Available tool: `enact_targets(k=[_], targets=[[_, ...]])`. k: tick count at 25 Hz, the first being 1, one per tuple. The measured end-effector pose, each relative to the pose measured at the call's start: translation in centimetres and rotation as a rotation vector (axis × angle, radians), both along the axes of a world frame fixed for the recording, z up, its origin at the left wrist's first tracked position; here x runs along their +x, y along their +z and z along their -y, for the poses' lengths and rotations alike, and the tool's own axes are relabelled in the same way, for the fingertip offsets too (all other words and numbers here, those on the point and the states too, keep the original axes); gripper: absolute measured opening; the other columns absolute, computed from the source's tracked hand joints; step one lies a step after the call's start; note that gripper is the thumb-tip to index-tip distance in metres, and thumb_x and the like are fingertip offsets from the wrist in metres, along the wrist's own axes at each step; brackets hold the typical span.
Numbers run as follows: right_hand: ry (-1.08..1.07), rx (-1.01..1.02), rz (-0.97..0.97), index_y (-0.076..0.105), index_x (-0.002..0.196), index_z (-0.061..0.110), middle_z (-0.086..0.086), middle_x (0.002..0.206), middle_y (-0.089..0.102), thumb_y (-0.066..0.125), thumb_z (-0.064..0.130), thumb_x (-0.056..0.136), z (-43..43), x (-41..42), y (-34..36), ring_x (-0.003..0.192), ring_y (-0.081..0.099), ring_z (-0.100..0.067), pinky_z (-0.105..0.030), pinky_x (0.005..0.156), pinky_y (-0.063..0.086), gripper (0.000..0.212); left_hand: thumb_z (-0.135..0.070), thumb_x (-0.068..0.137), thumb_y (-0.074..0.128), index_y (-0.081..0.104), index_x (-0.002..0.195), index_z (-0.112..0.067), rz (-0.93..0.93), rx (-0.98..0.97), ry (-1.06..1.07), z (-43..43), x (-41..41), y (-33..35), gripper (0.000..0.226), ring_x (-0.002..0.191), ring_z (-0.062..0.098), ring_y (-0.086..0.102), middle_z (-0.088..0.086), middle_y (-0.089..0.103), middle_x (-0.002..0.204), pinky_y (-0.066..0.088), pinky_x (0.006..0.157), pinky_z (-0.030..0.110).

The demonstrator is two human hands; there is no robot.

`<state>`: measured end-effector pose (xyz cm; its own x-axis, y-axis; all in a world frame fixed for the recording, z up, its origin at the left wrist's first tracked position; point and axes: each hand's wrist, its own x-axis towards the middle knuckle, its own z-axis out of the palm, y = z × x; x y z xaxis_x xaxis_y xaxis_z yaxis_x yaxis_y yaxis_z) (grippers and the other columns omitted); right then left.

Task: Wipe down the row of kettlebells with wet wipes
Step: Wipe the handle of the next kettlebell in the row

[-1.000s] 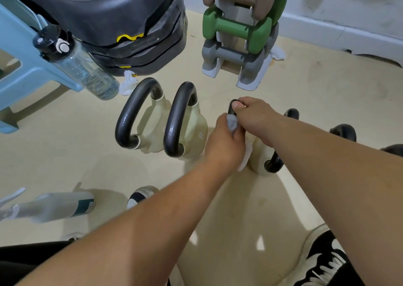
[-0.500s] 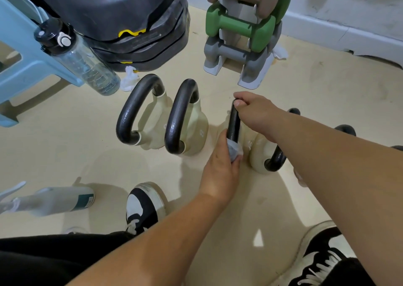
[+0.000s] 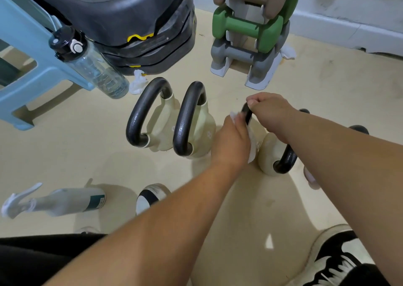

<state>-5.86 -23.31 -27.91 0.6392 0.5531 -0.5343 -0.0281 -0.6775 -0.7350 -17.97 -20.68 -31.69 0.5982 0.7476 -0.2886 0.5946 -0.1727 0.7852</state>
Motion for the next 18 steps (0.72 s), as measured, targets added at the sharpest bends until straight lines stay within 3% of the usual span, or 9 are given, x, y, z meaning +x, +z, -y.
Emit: enact_targets(k=[2,4,7,10,13,15,18], targets=[[0.023,-0.024,0.029,0.067,0.12,0.009,0.003,0.08,0.052,0.045,0.014,0.102,-0.5,0.0,0.1,0.076,0.049,-0.018,-0.025,0.064,0.04,0.03,-0.037,0.109,0.035,0.054,0.113,-0.019,0.103,0.063,0.01,2.2,-3.0,-1.0,0.026,0.083,0.015,0.058,-0.006,0.058,0.088,0.047,0.074,0.031],[0.047,-0.038,0.051,0.066,0.124,0.007,0.004,0.077,0.05,0.046,0.012,0.1,-0.6,0.1,0.1,0.084,0.049,-0.021,-0.026,0.064,0.041,0.032,-0.031,0.108,0.041,0.05,0.125,-0.02,0.153,0.082,-0.05,2.7,-4.5,-1.4,0.023,0.089,0.01,0.057,-0.007,0.058,0.097,0.045,0.075,0.019],[0.053,-0.018,0.054,0.066,0.125,0.008,-0.001,0.088,0.056,0.048,0.015,0.1,-0.4,0.1,0.3,0.082,0.051,-0.02,-0.026,0.068,0.044,0.032,-0.039,0.108,0.038,0.052,0.115,-0.013,-0.007,0.119,-0.112,0.3,-1.8,-1.1,0.031,0.086,0.028,0.063,0.005,0.065,0.092,0.047,0.073,0.037],[0.092,-0.034,0.068,0.066,0.12,0.004,-0.008,0.094,0.058,0.045,0.02,0.101,-0.4,0.0,0.2,0.075,0.05,-0.021,-0.025,0.058,0.039,0.033,-0.052,0.106,0.027,0.056,0.108,-0.015,-0.198,0.187,-0.155,-3.1,0.8,0.0,0.046,0.088,0.037,0.064,0.012,0.069,0.093,0.049,0.075,0.042],[0.064,-0.062,0.034,0.066,0.115,0.003,-0.016,0.11,0.064,0.046,0.024,0.101,-0.6,0.0,0.0,0.082,0.049,-0.024,-0.031,0.072,0.042,0.033,-0.054,0.106,0.028,0.049,0.088,-0.022,-0.181,0.198,-0.242,-5.0,-0.7,0.4,0.042,0.076,0.031,0.059,0.001,0.062,0.075,0.044,0.068,0.039],[0.07,-0.067,0.042,0.066,0.112,0.005,-0.014,0.106,0.061,0.045,0.022,0.1,-0.5,-0.1,-0.1,0.085,0.05,-0.024,-0.033,0.076,0.044,0.029,-0.055,0.106,0.03,0.048,0.088,-0.022,-0.158,0.179,-0.231,-3.6,-1.6,0.3,0.041,0.075,0.028,0.06,-0.001,0.061,0.075,0.045,0.067,0.038],[0.077,-0.012,-0.041,0.063,0.123,0.003,-0.02,0.122,0.061,0.044,0.021,0.102,-0.6,-1.1,0.4,0.094,0.056,-0.027,-0.038,0.086,0.05,0.034,-0.052,0.106,0.029,0.054,0.099,-0.016,-0.113,0.092,0.03,-1.2,-0.8,-0.2,0.044,0.079,0.027,0.063,0.001,0.065,0.082,0.043,0.066,0.036]])
